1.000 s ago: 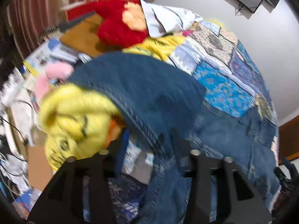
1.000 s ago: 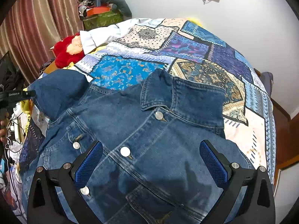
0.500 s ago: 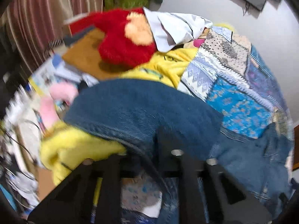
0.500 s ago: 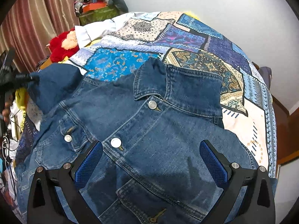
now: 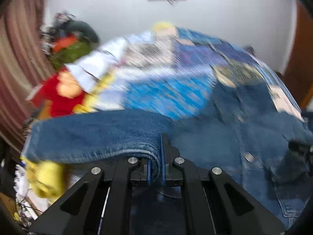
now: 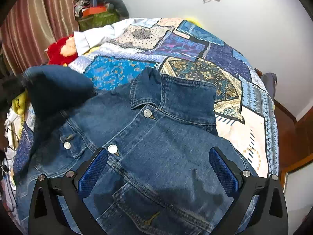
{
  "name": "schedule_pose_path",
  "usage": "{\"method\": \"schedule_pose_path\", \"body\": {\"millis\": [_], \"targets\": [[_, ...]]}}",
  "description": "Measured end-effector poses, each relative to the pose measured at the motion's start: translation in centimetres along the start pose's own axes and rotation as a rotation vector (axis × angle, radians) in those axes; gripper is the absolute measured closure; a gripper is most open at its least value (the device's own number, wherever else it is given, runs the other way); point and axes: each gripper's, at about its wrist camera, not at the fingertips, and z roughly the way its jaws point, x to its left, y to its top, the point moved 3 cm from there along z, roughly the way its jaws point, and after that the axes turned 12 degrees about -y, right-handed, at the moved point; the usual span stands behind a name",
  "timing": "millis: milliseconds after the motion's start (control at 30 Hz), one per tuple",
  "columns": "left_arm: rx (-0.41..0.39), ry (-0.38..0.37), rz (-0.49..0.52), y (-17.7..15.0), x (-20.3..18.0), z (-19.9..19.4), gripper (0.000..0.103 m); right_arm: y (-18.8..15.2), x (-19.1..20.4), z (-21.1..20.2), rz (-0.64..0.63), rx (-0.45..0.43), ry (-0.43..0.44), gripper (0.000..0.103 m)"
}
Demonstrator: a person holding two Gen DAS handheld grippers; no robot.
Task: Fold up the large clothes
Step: 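Lift the held sleeve with the left tool and fold it across the jacket back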
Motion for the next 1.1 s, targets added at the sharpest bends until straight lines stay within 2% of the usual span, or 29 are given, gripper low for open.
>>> {"method": "schedule_pose_path", "body": {"millis": [100, 200, 233, 267, 300, 333, 400, 500, 633, 767, 800, 833, 900, 967, 1100], "targets": [[0.139, -0.077, -0.034, -2.2, -1.2, 4.1, 0.096, -0.4, -0.5, -1.3, 0.012, -0.014, 0.007, 0.000], [0.226, -0.126, -0.097, -4.3, -0.8, 6.4, 0.095, -1.1, -0.9, -2.9, -0.008, -0.039, -0.017, 0.000], [0.232, -0.138, -0.115, -4.6, -0.4, 6.6, 0.092, -1.2, -1.0, -3.3, -0.016, -0.047, -0.027, 0.000], [0.227, -0.138, -0.125, -4.6, 0.0, 6.3, 0.085, -1.4, -1.2, -3.7, -0.023, -0.055, -0.037, 0.000], [0.223, -0.130, -0.133, -4.5, 0.6, 5.8, 0.072, -1.5, -1.3, -4.0, -0.029, -0.063, -0.045, 0.000], [0.218, -0.129, -0.136, -4.5, 0.8, 5.3, 0.064, -1.7, -1.4, -4.3, -0.032, -0.068, -0.049, 0.000], [0.166, -0.142, -0.146, -3.9, 2.0, 3.4, 0.041, -1.9, -1.7, -4.4, -0.031, -0.071, -0.048, 0.000], [0.096, -0.132, -0.204, -3.4, 4.5, 1.1, 0.036, -2.1, -1.8, -4.1, -0.019, -0.063, -0.045, 0.000], [0.055, -0.133, -0.369, -3.2, 9.8, 0.0, 0.036, -2.2, -1.1, -3.2, -0.010, -0.042, -0.026, 0.000], [0.059, -0.089, -0.528, -3.4, 14.9, 1.2, 0.036, -2.0, -0.1, -3.0, -0.023, -0.045, -0.012, 0.000], [0.060, -0.070, -0.553, -3.3, 16.0, 1.7, 0.040, -2.0, 0.0, -3.0, -0.028, -0.047, -0.011, 0.000], [0.062, -0.056, -0.556, -3.3, 16.3, 2.0, 0.046, -2.0, 0.2, -3.0, -0.033, -0.049, -0.012, 0.000], [0.089, -0.015, -0.528, -2.7, 16.6, 2.5, 0.079, -2.0, 0.3, -2.9, -0.040, -0.052, -0.016, 0.000], [0.084, 0.018, -0.481, -1.9, 15.7, 2.3, 0.087, -2.1, 0.3, -2.7, -0.041, -0.051, -0.021, 0.000], [-0.002, 0.016, -0.331, 1.6, 11.4, -0.3, 0.094, -2.3, -0.7, -2.3, -0.022, -0.040, -0.032, 0.000]]}}
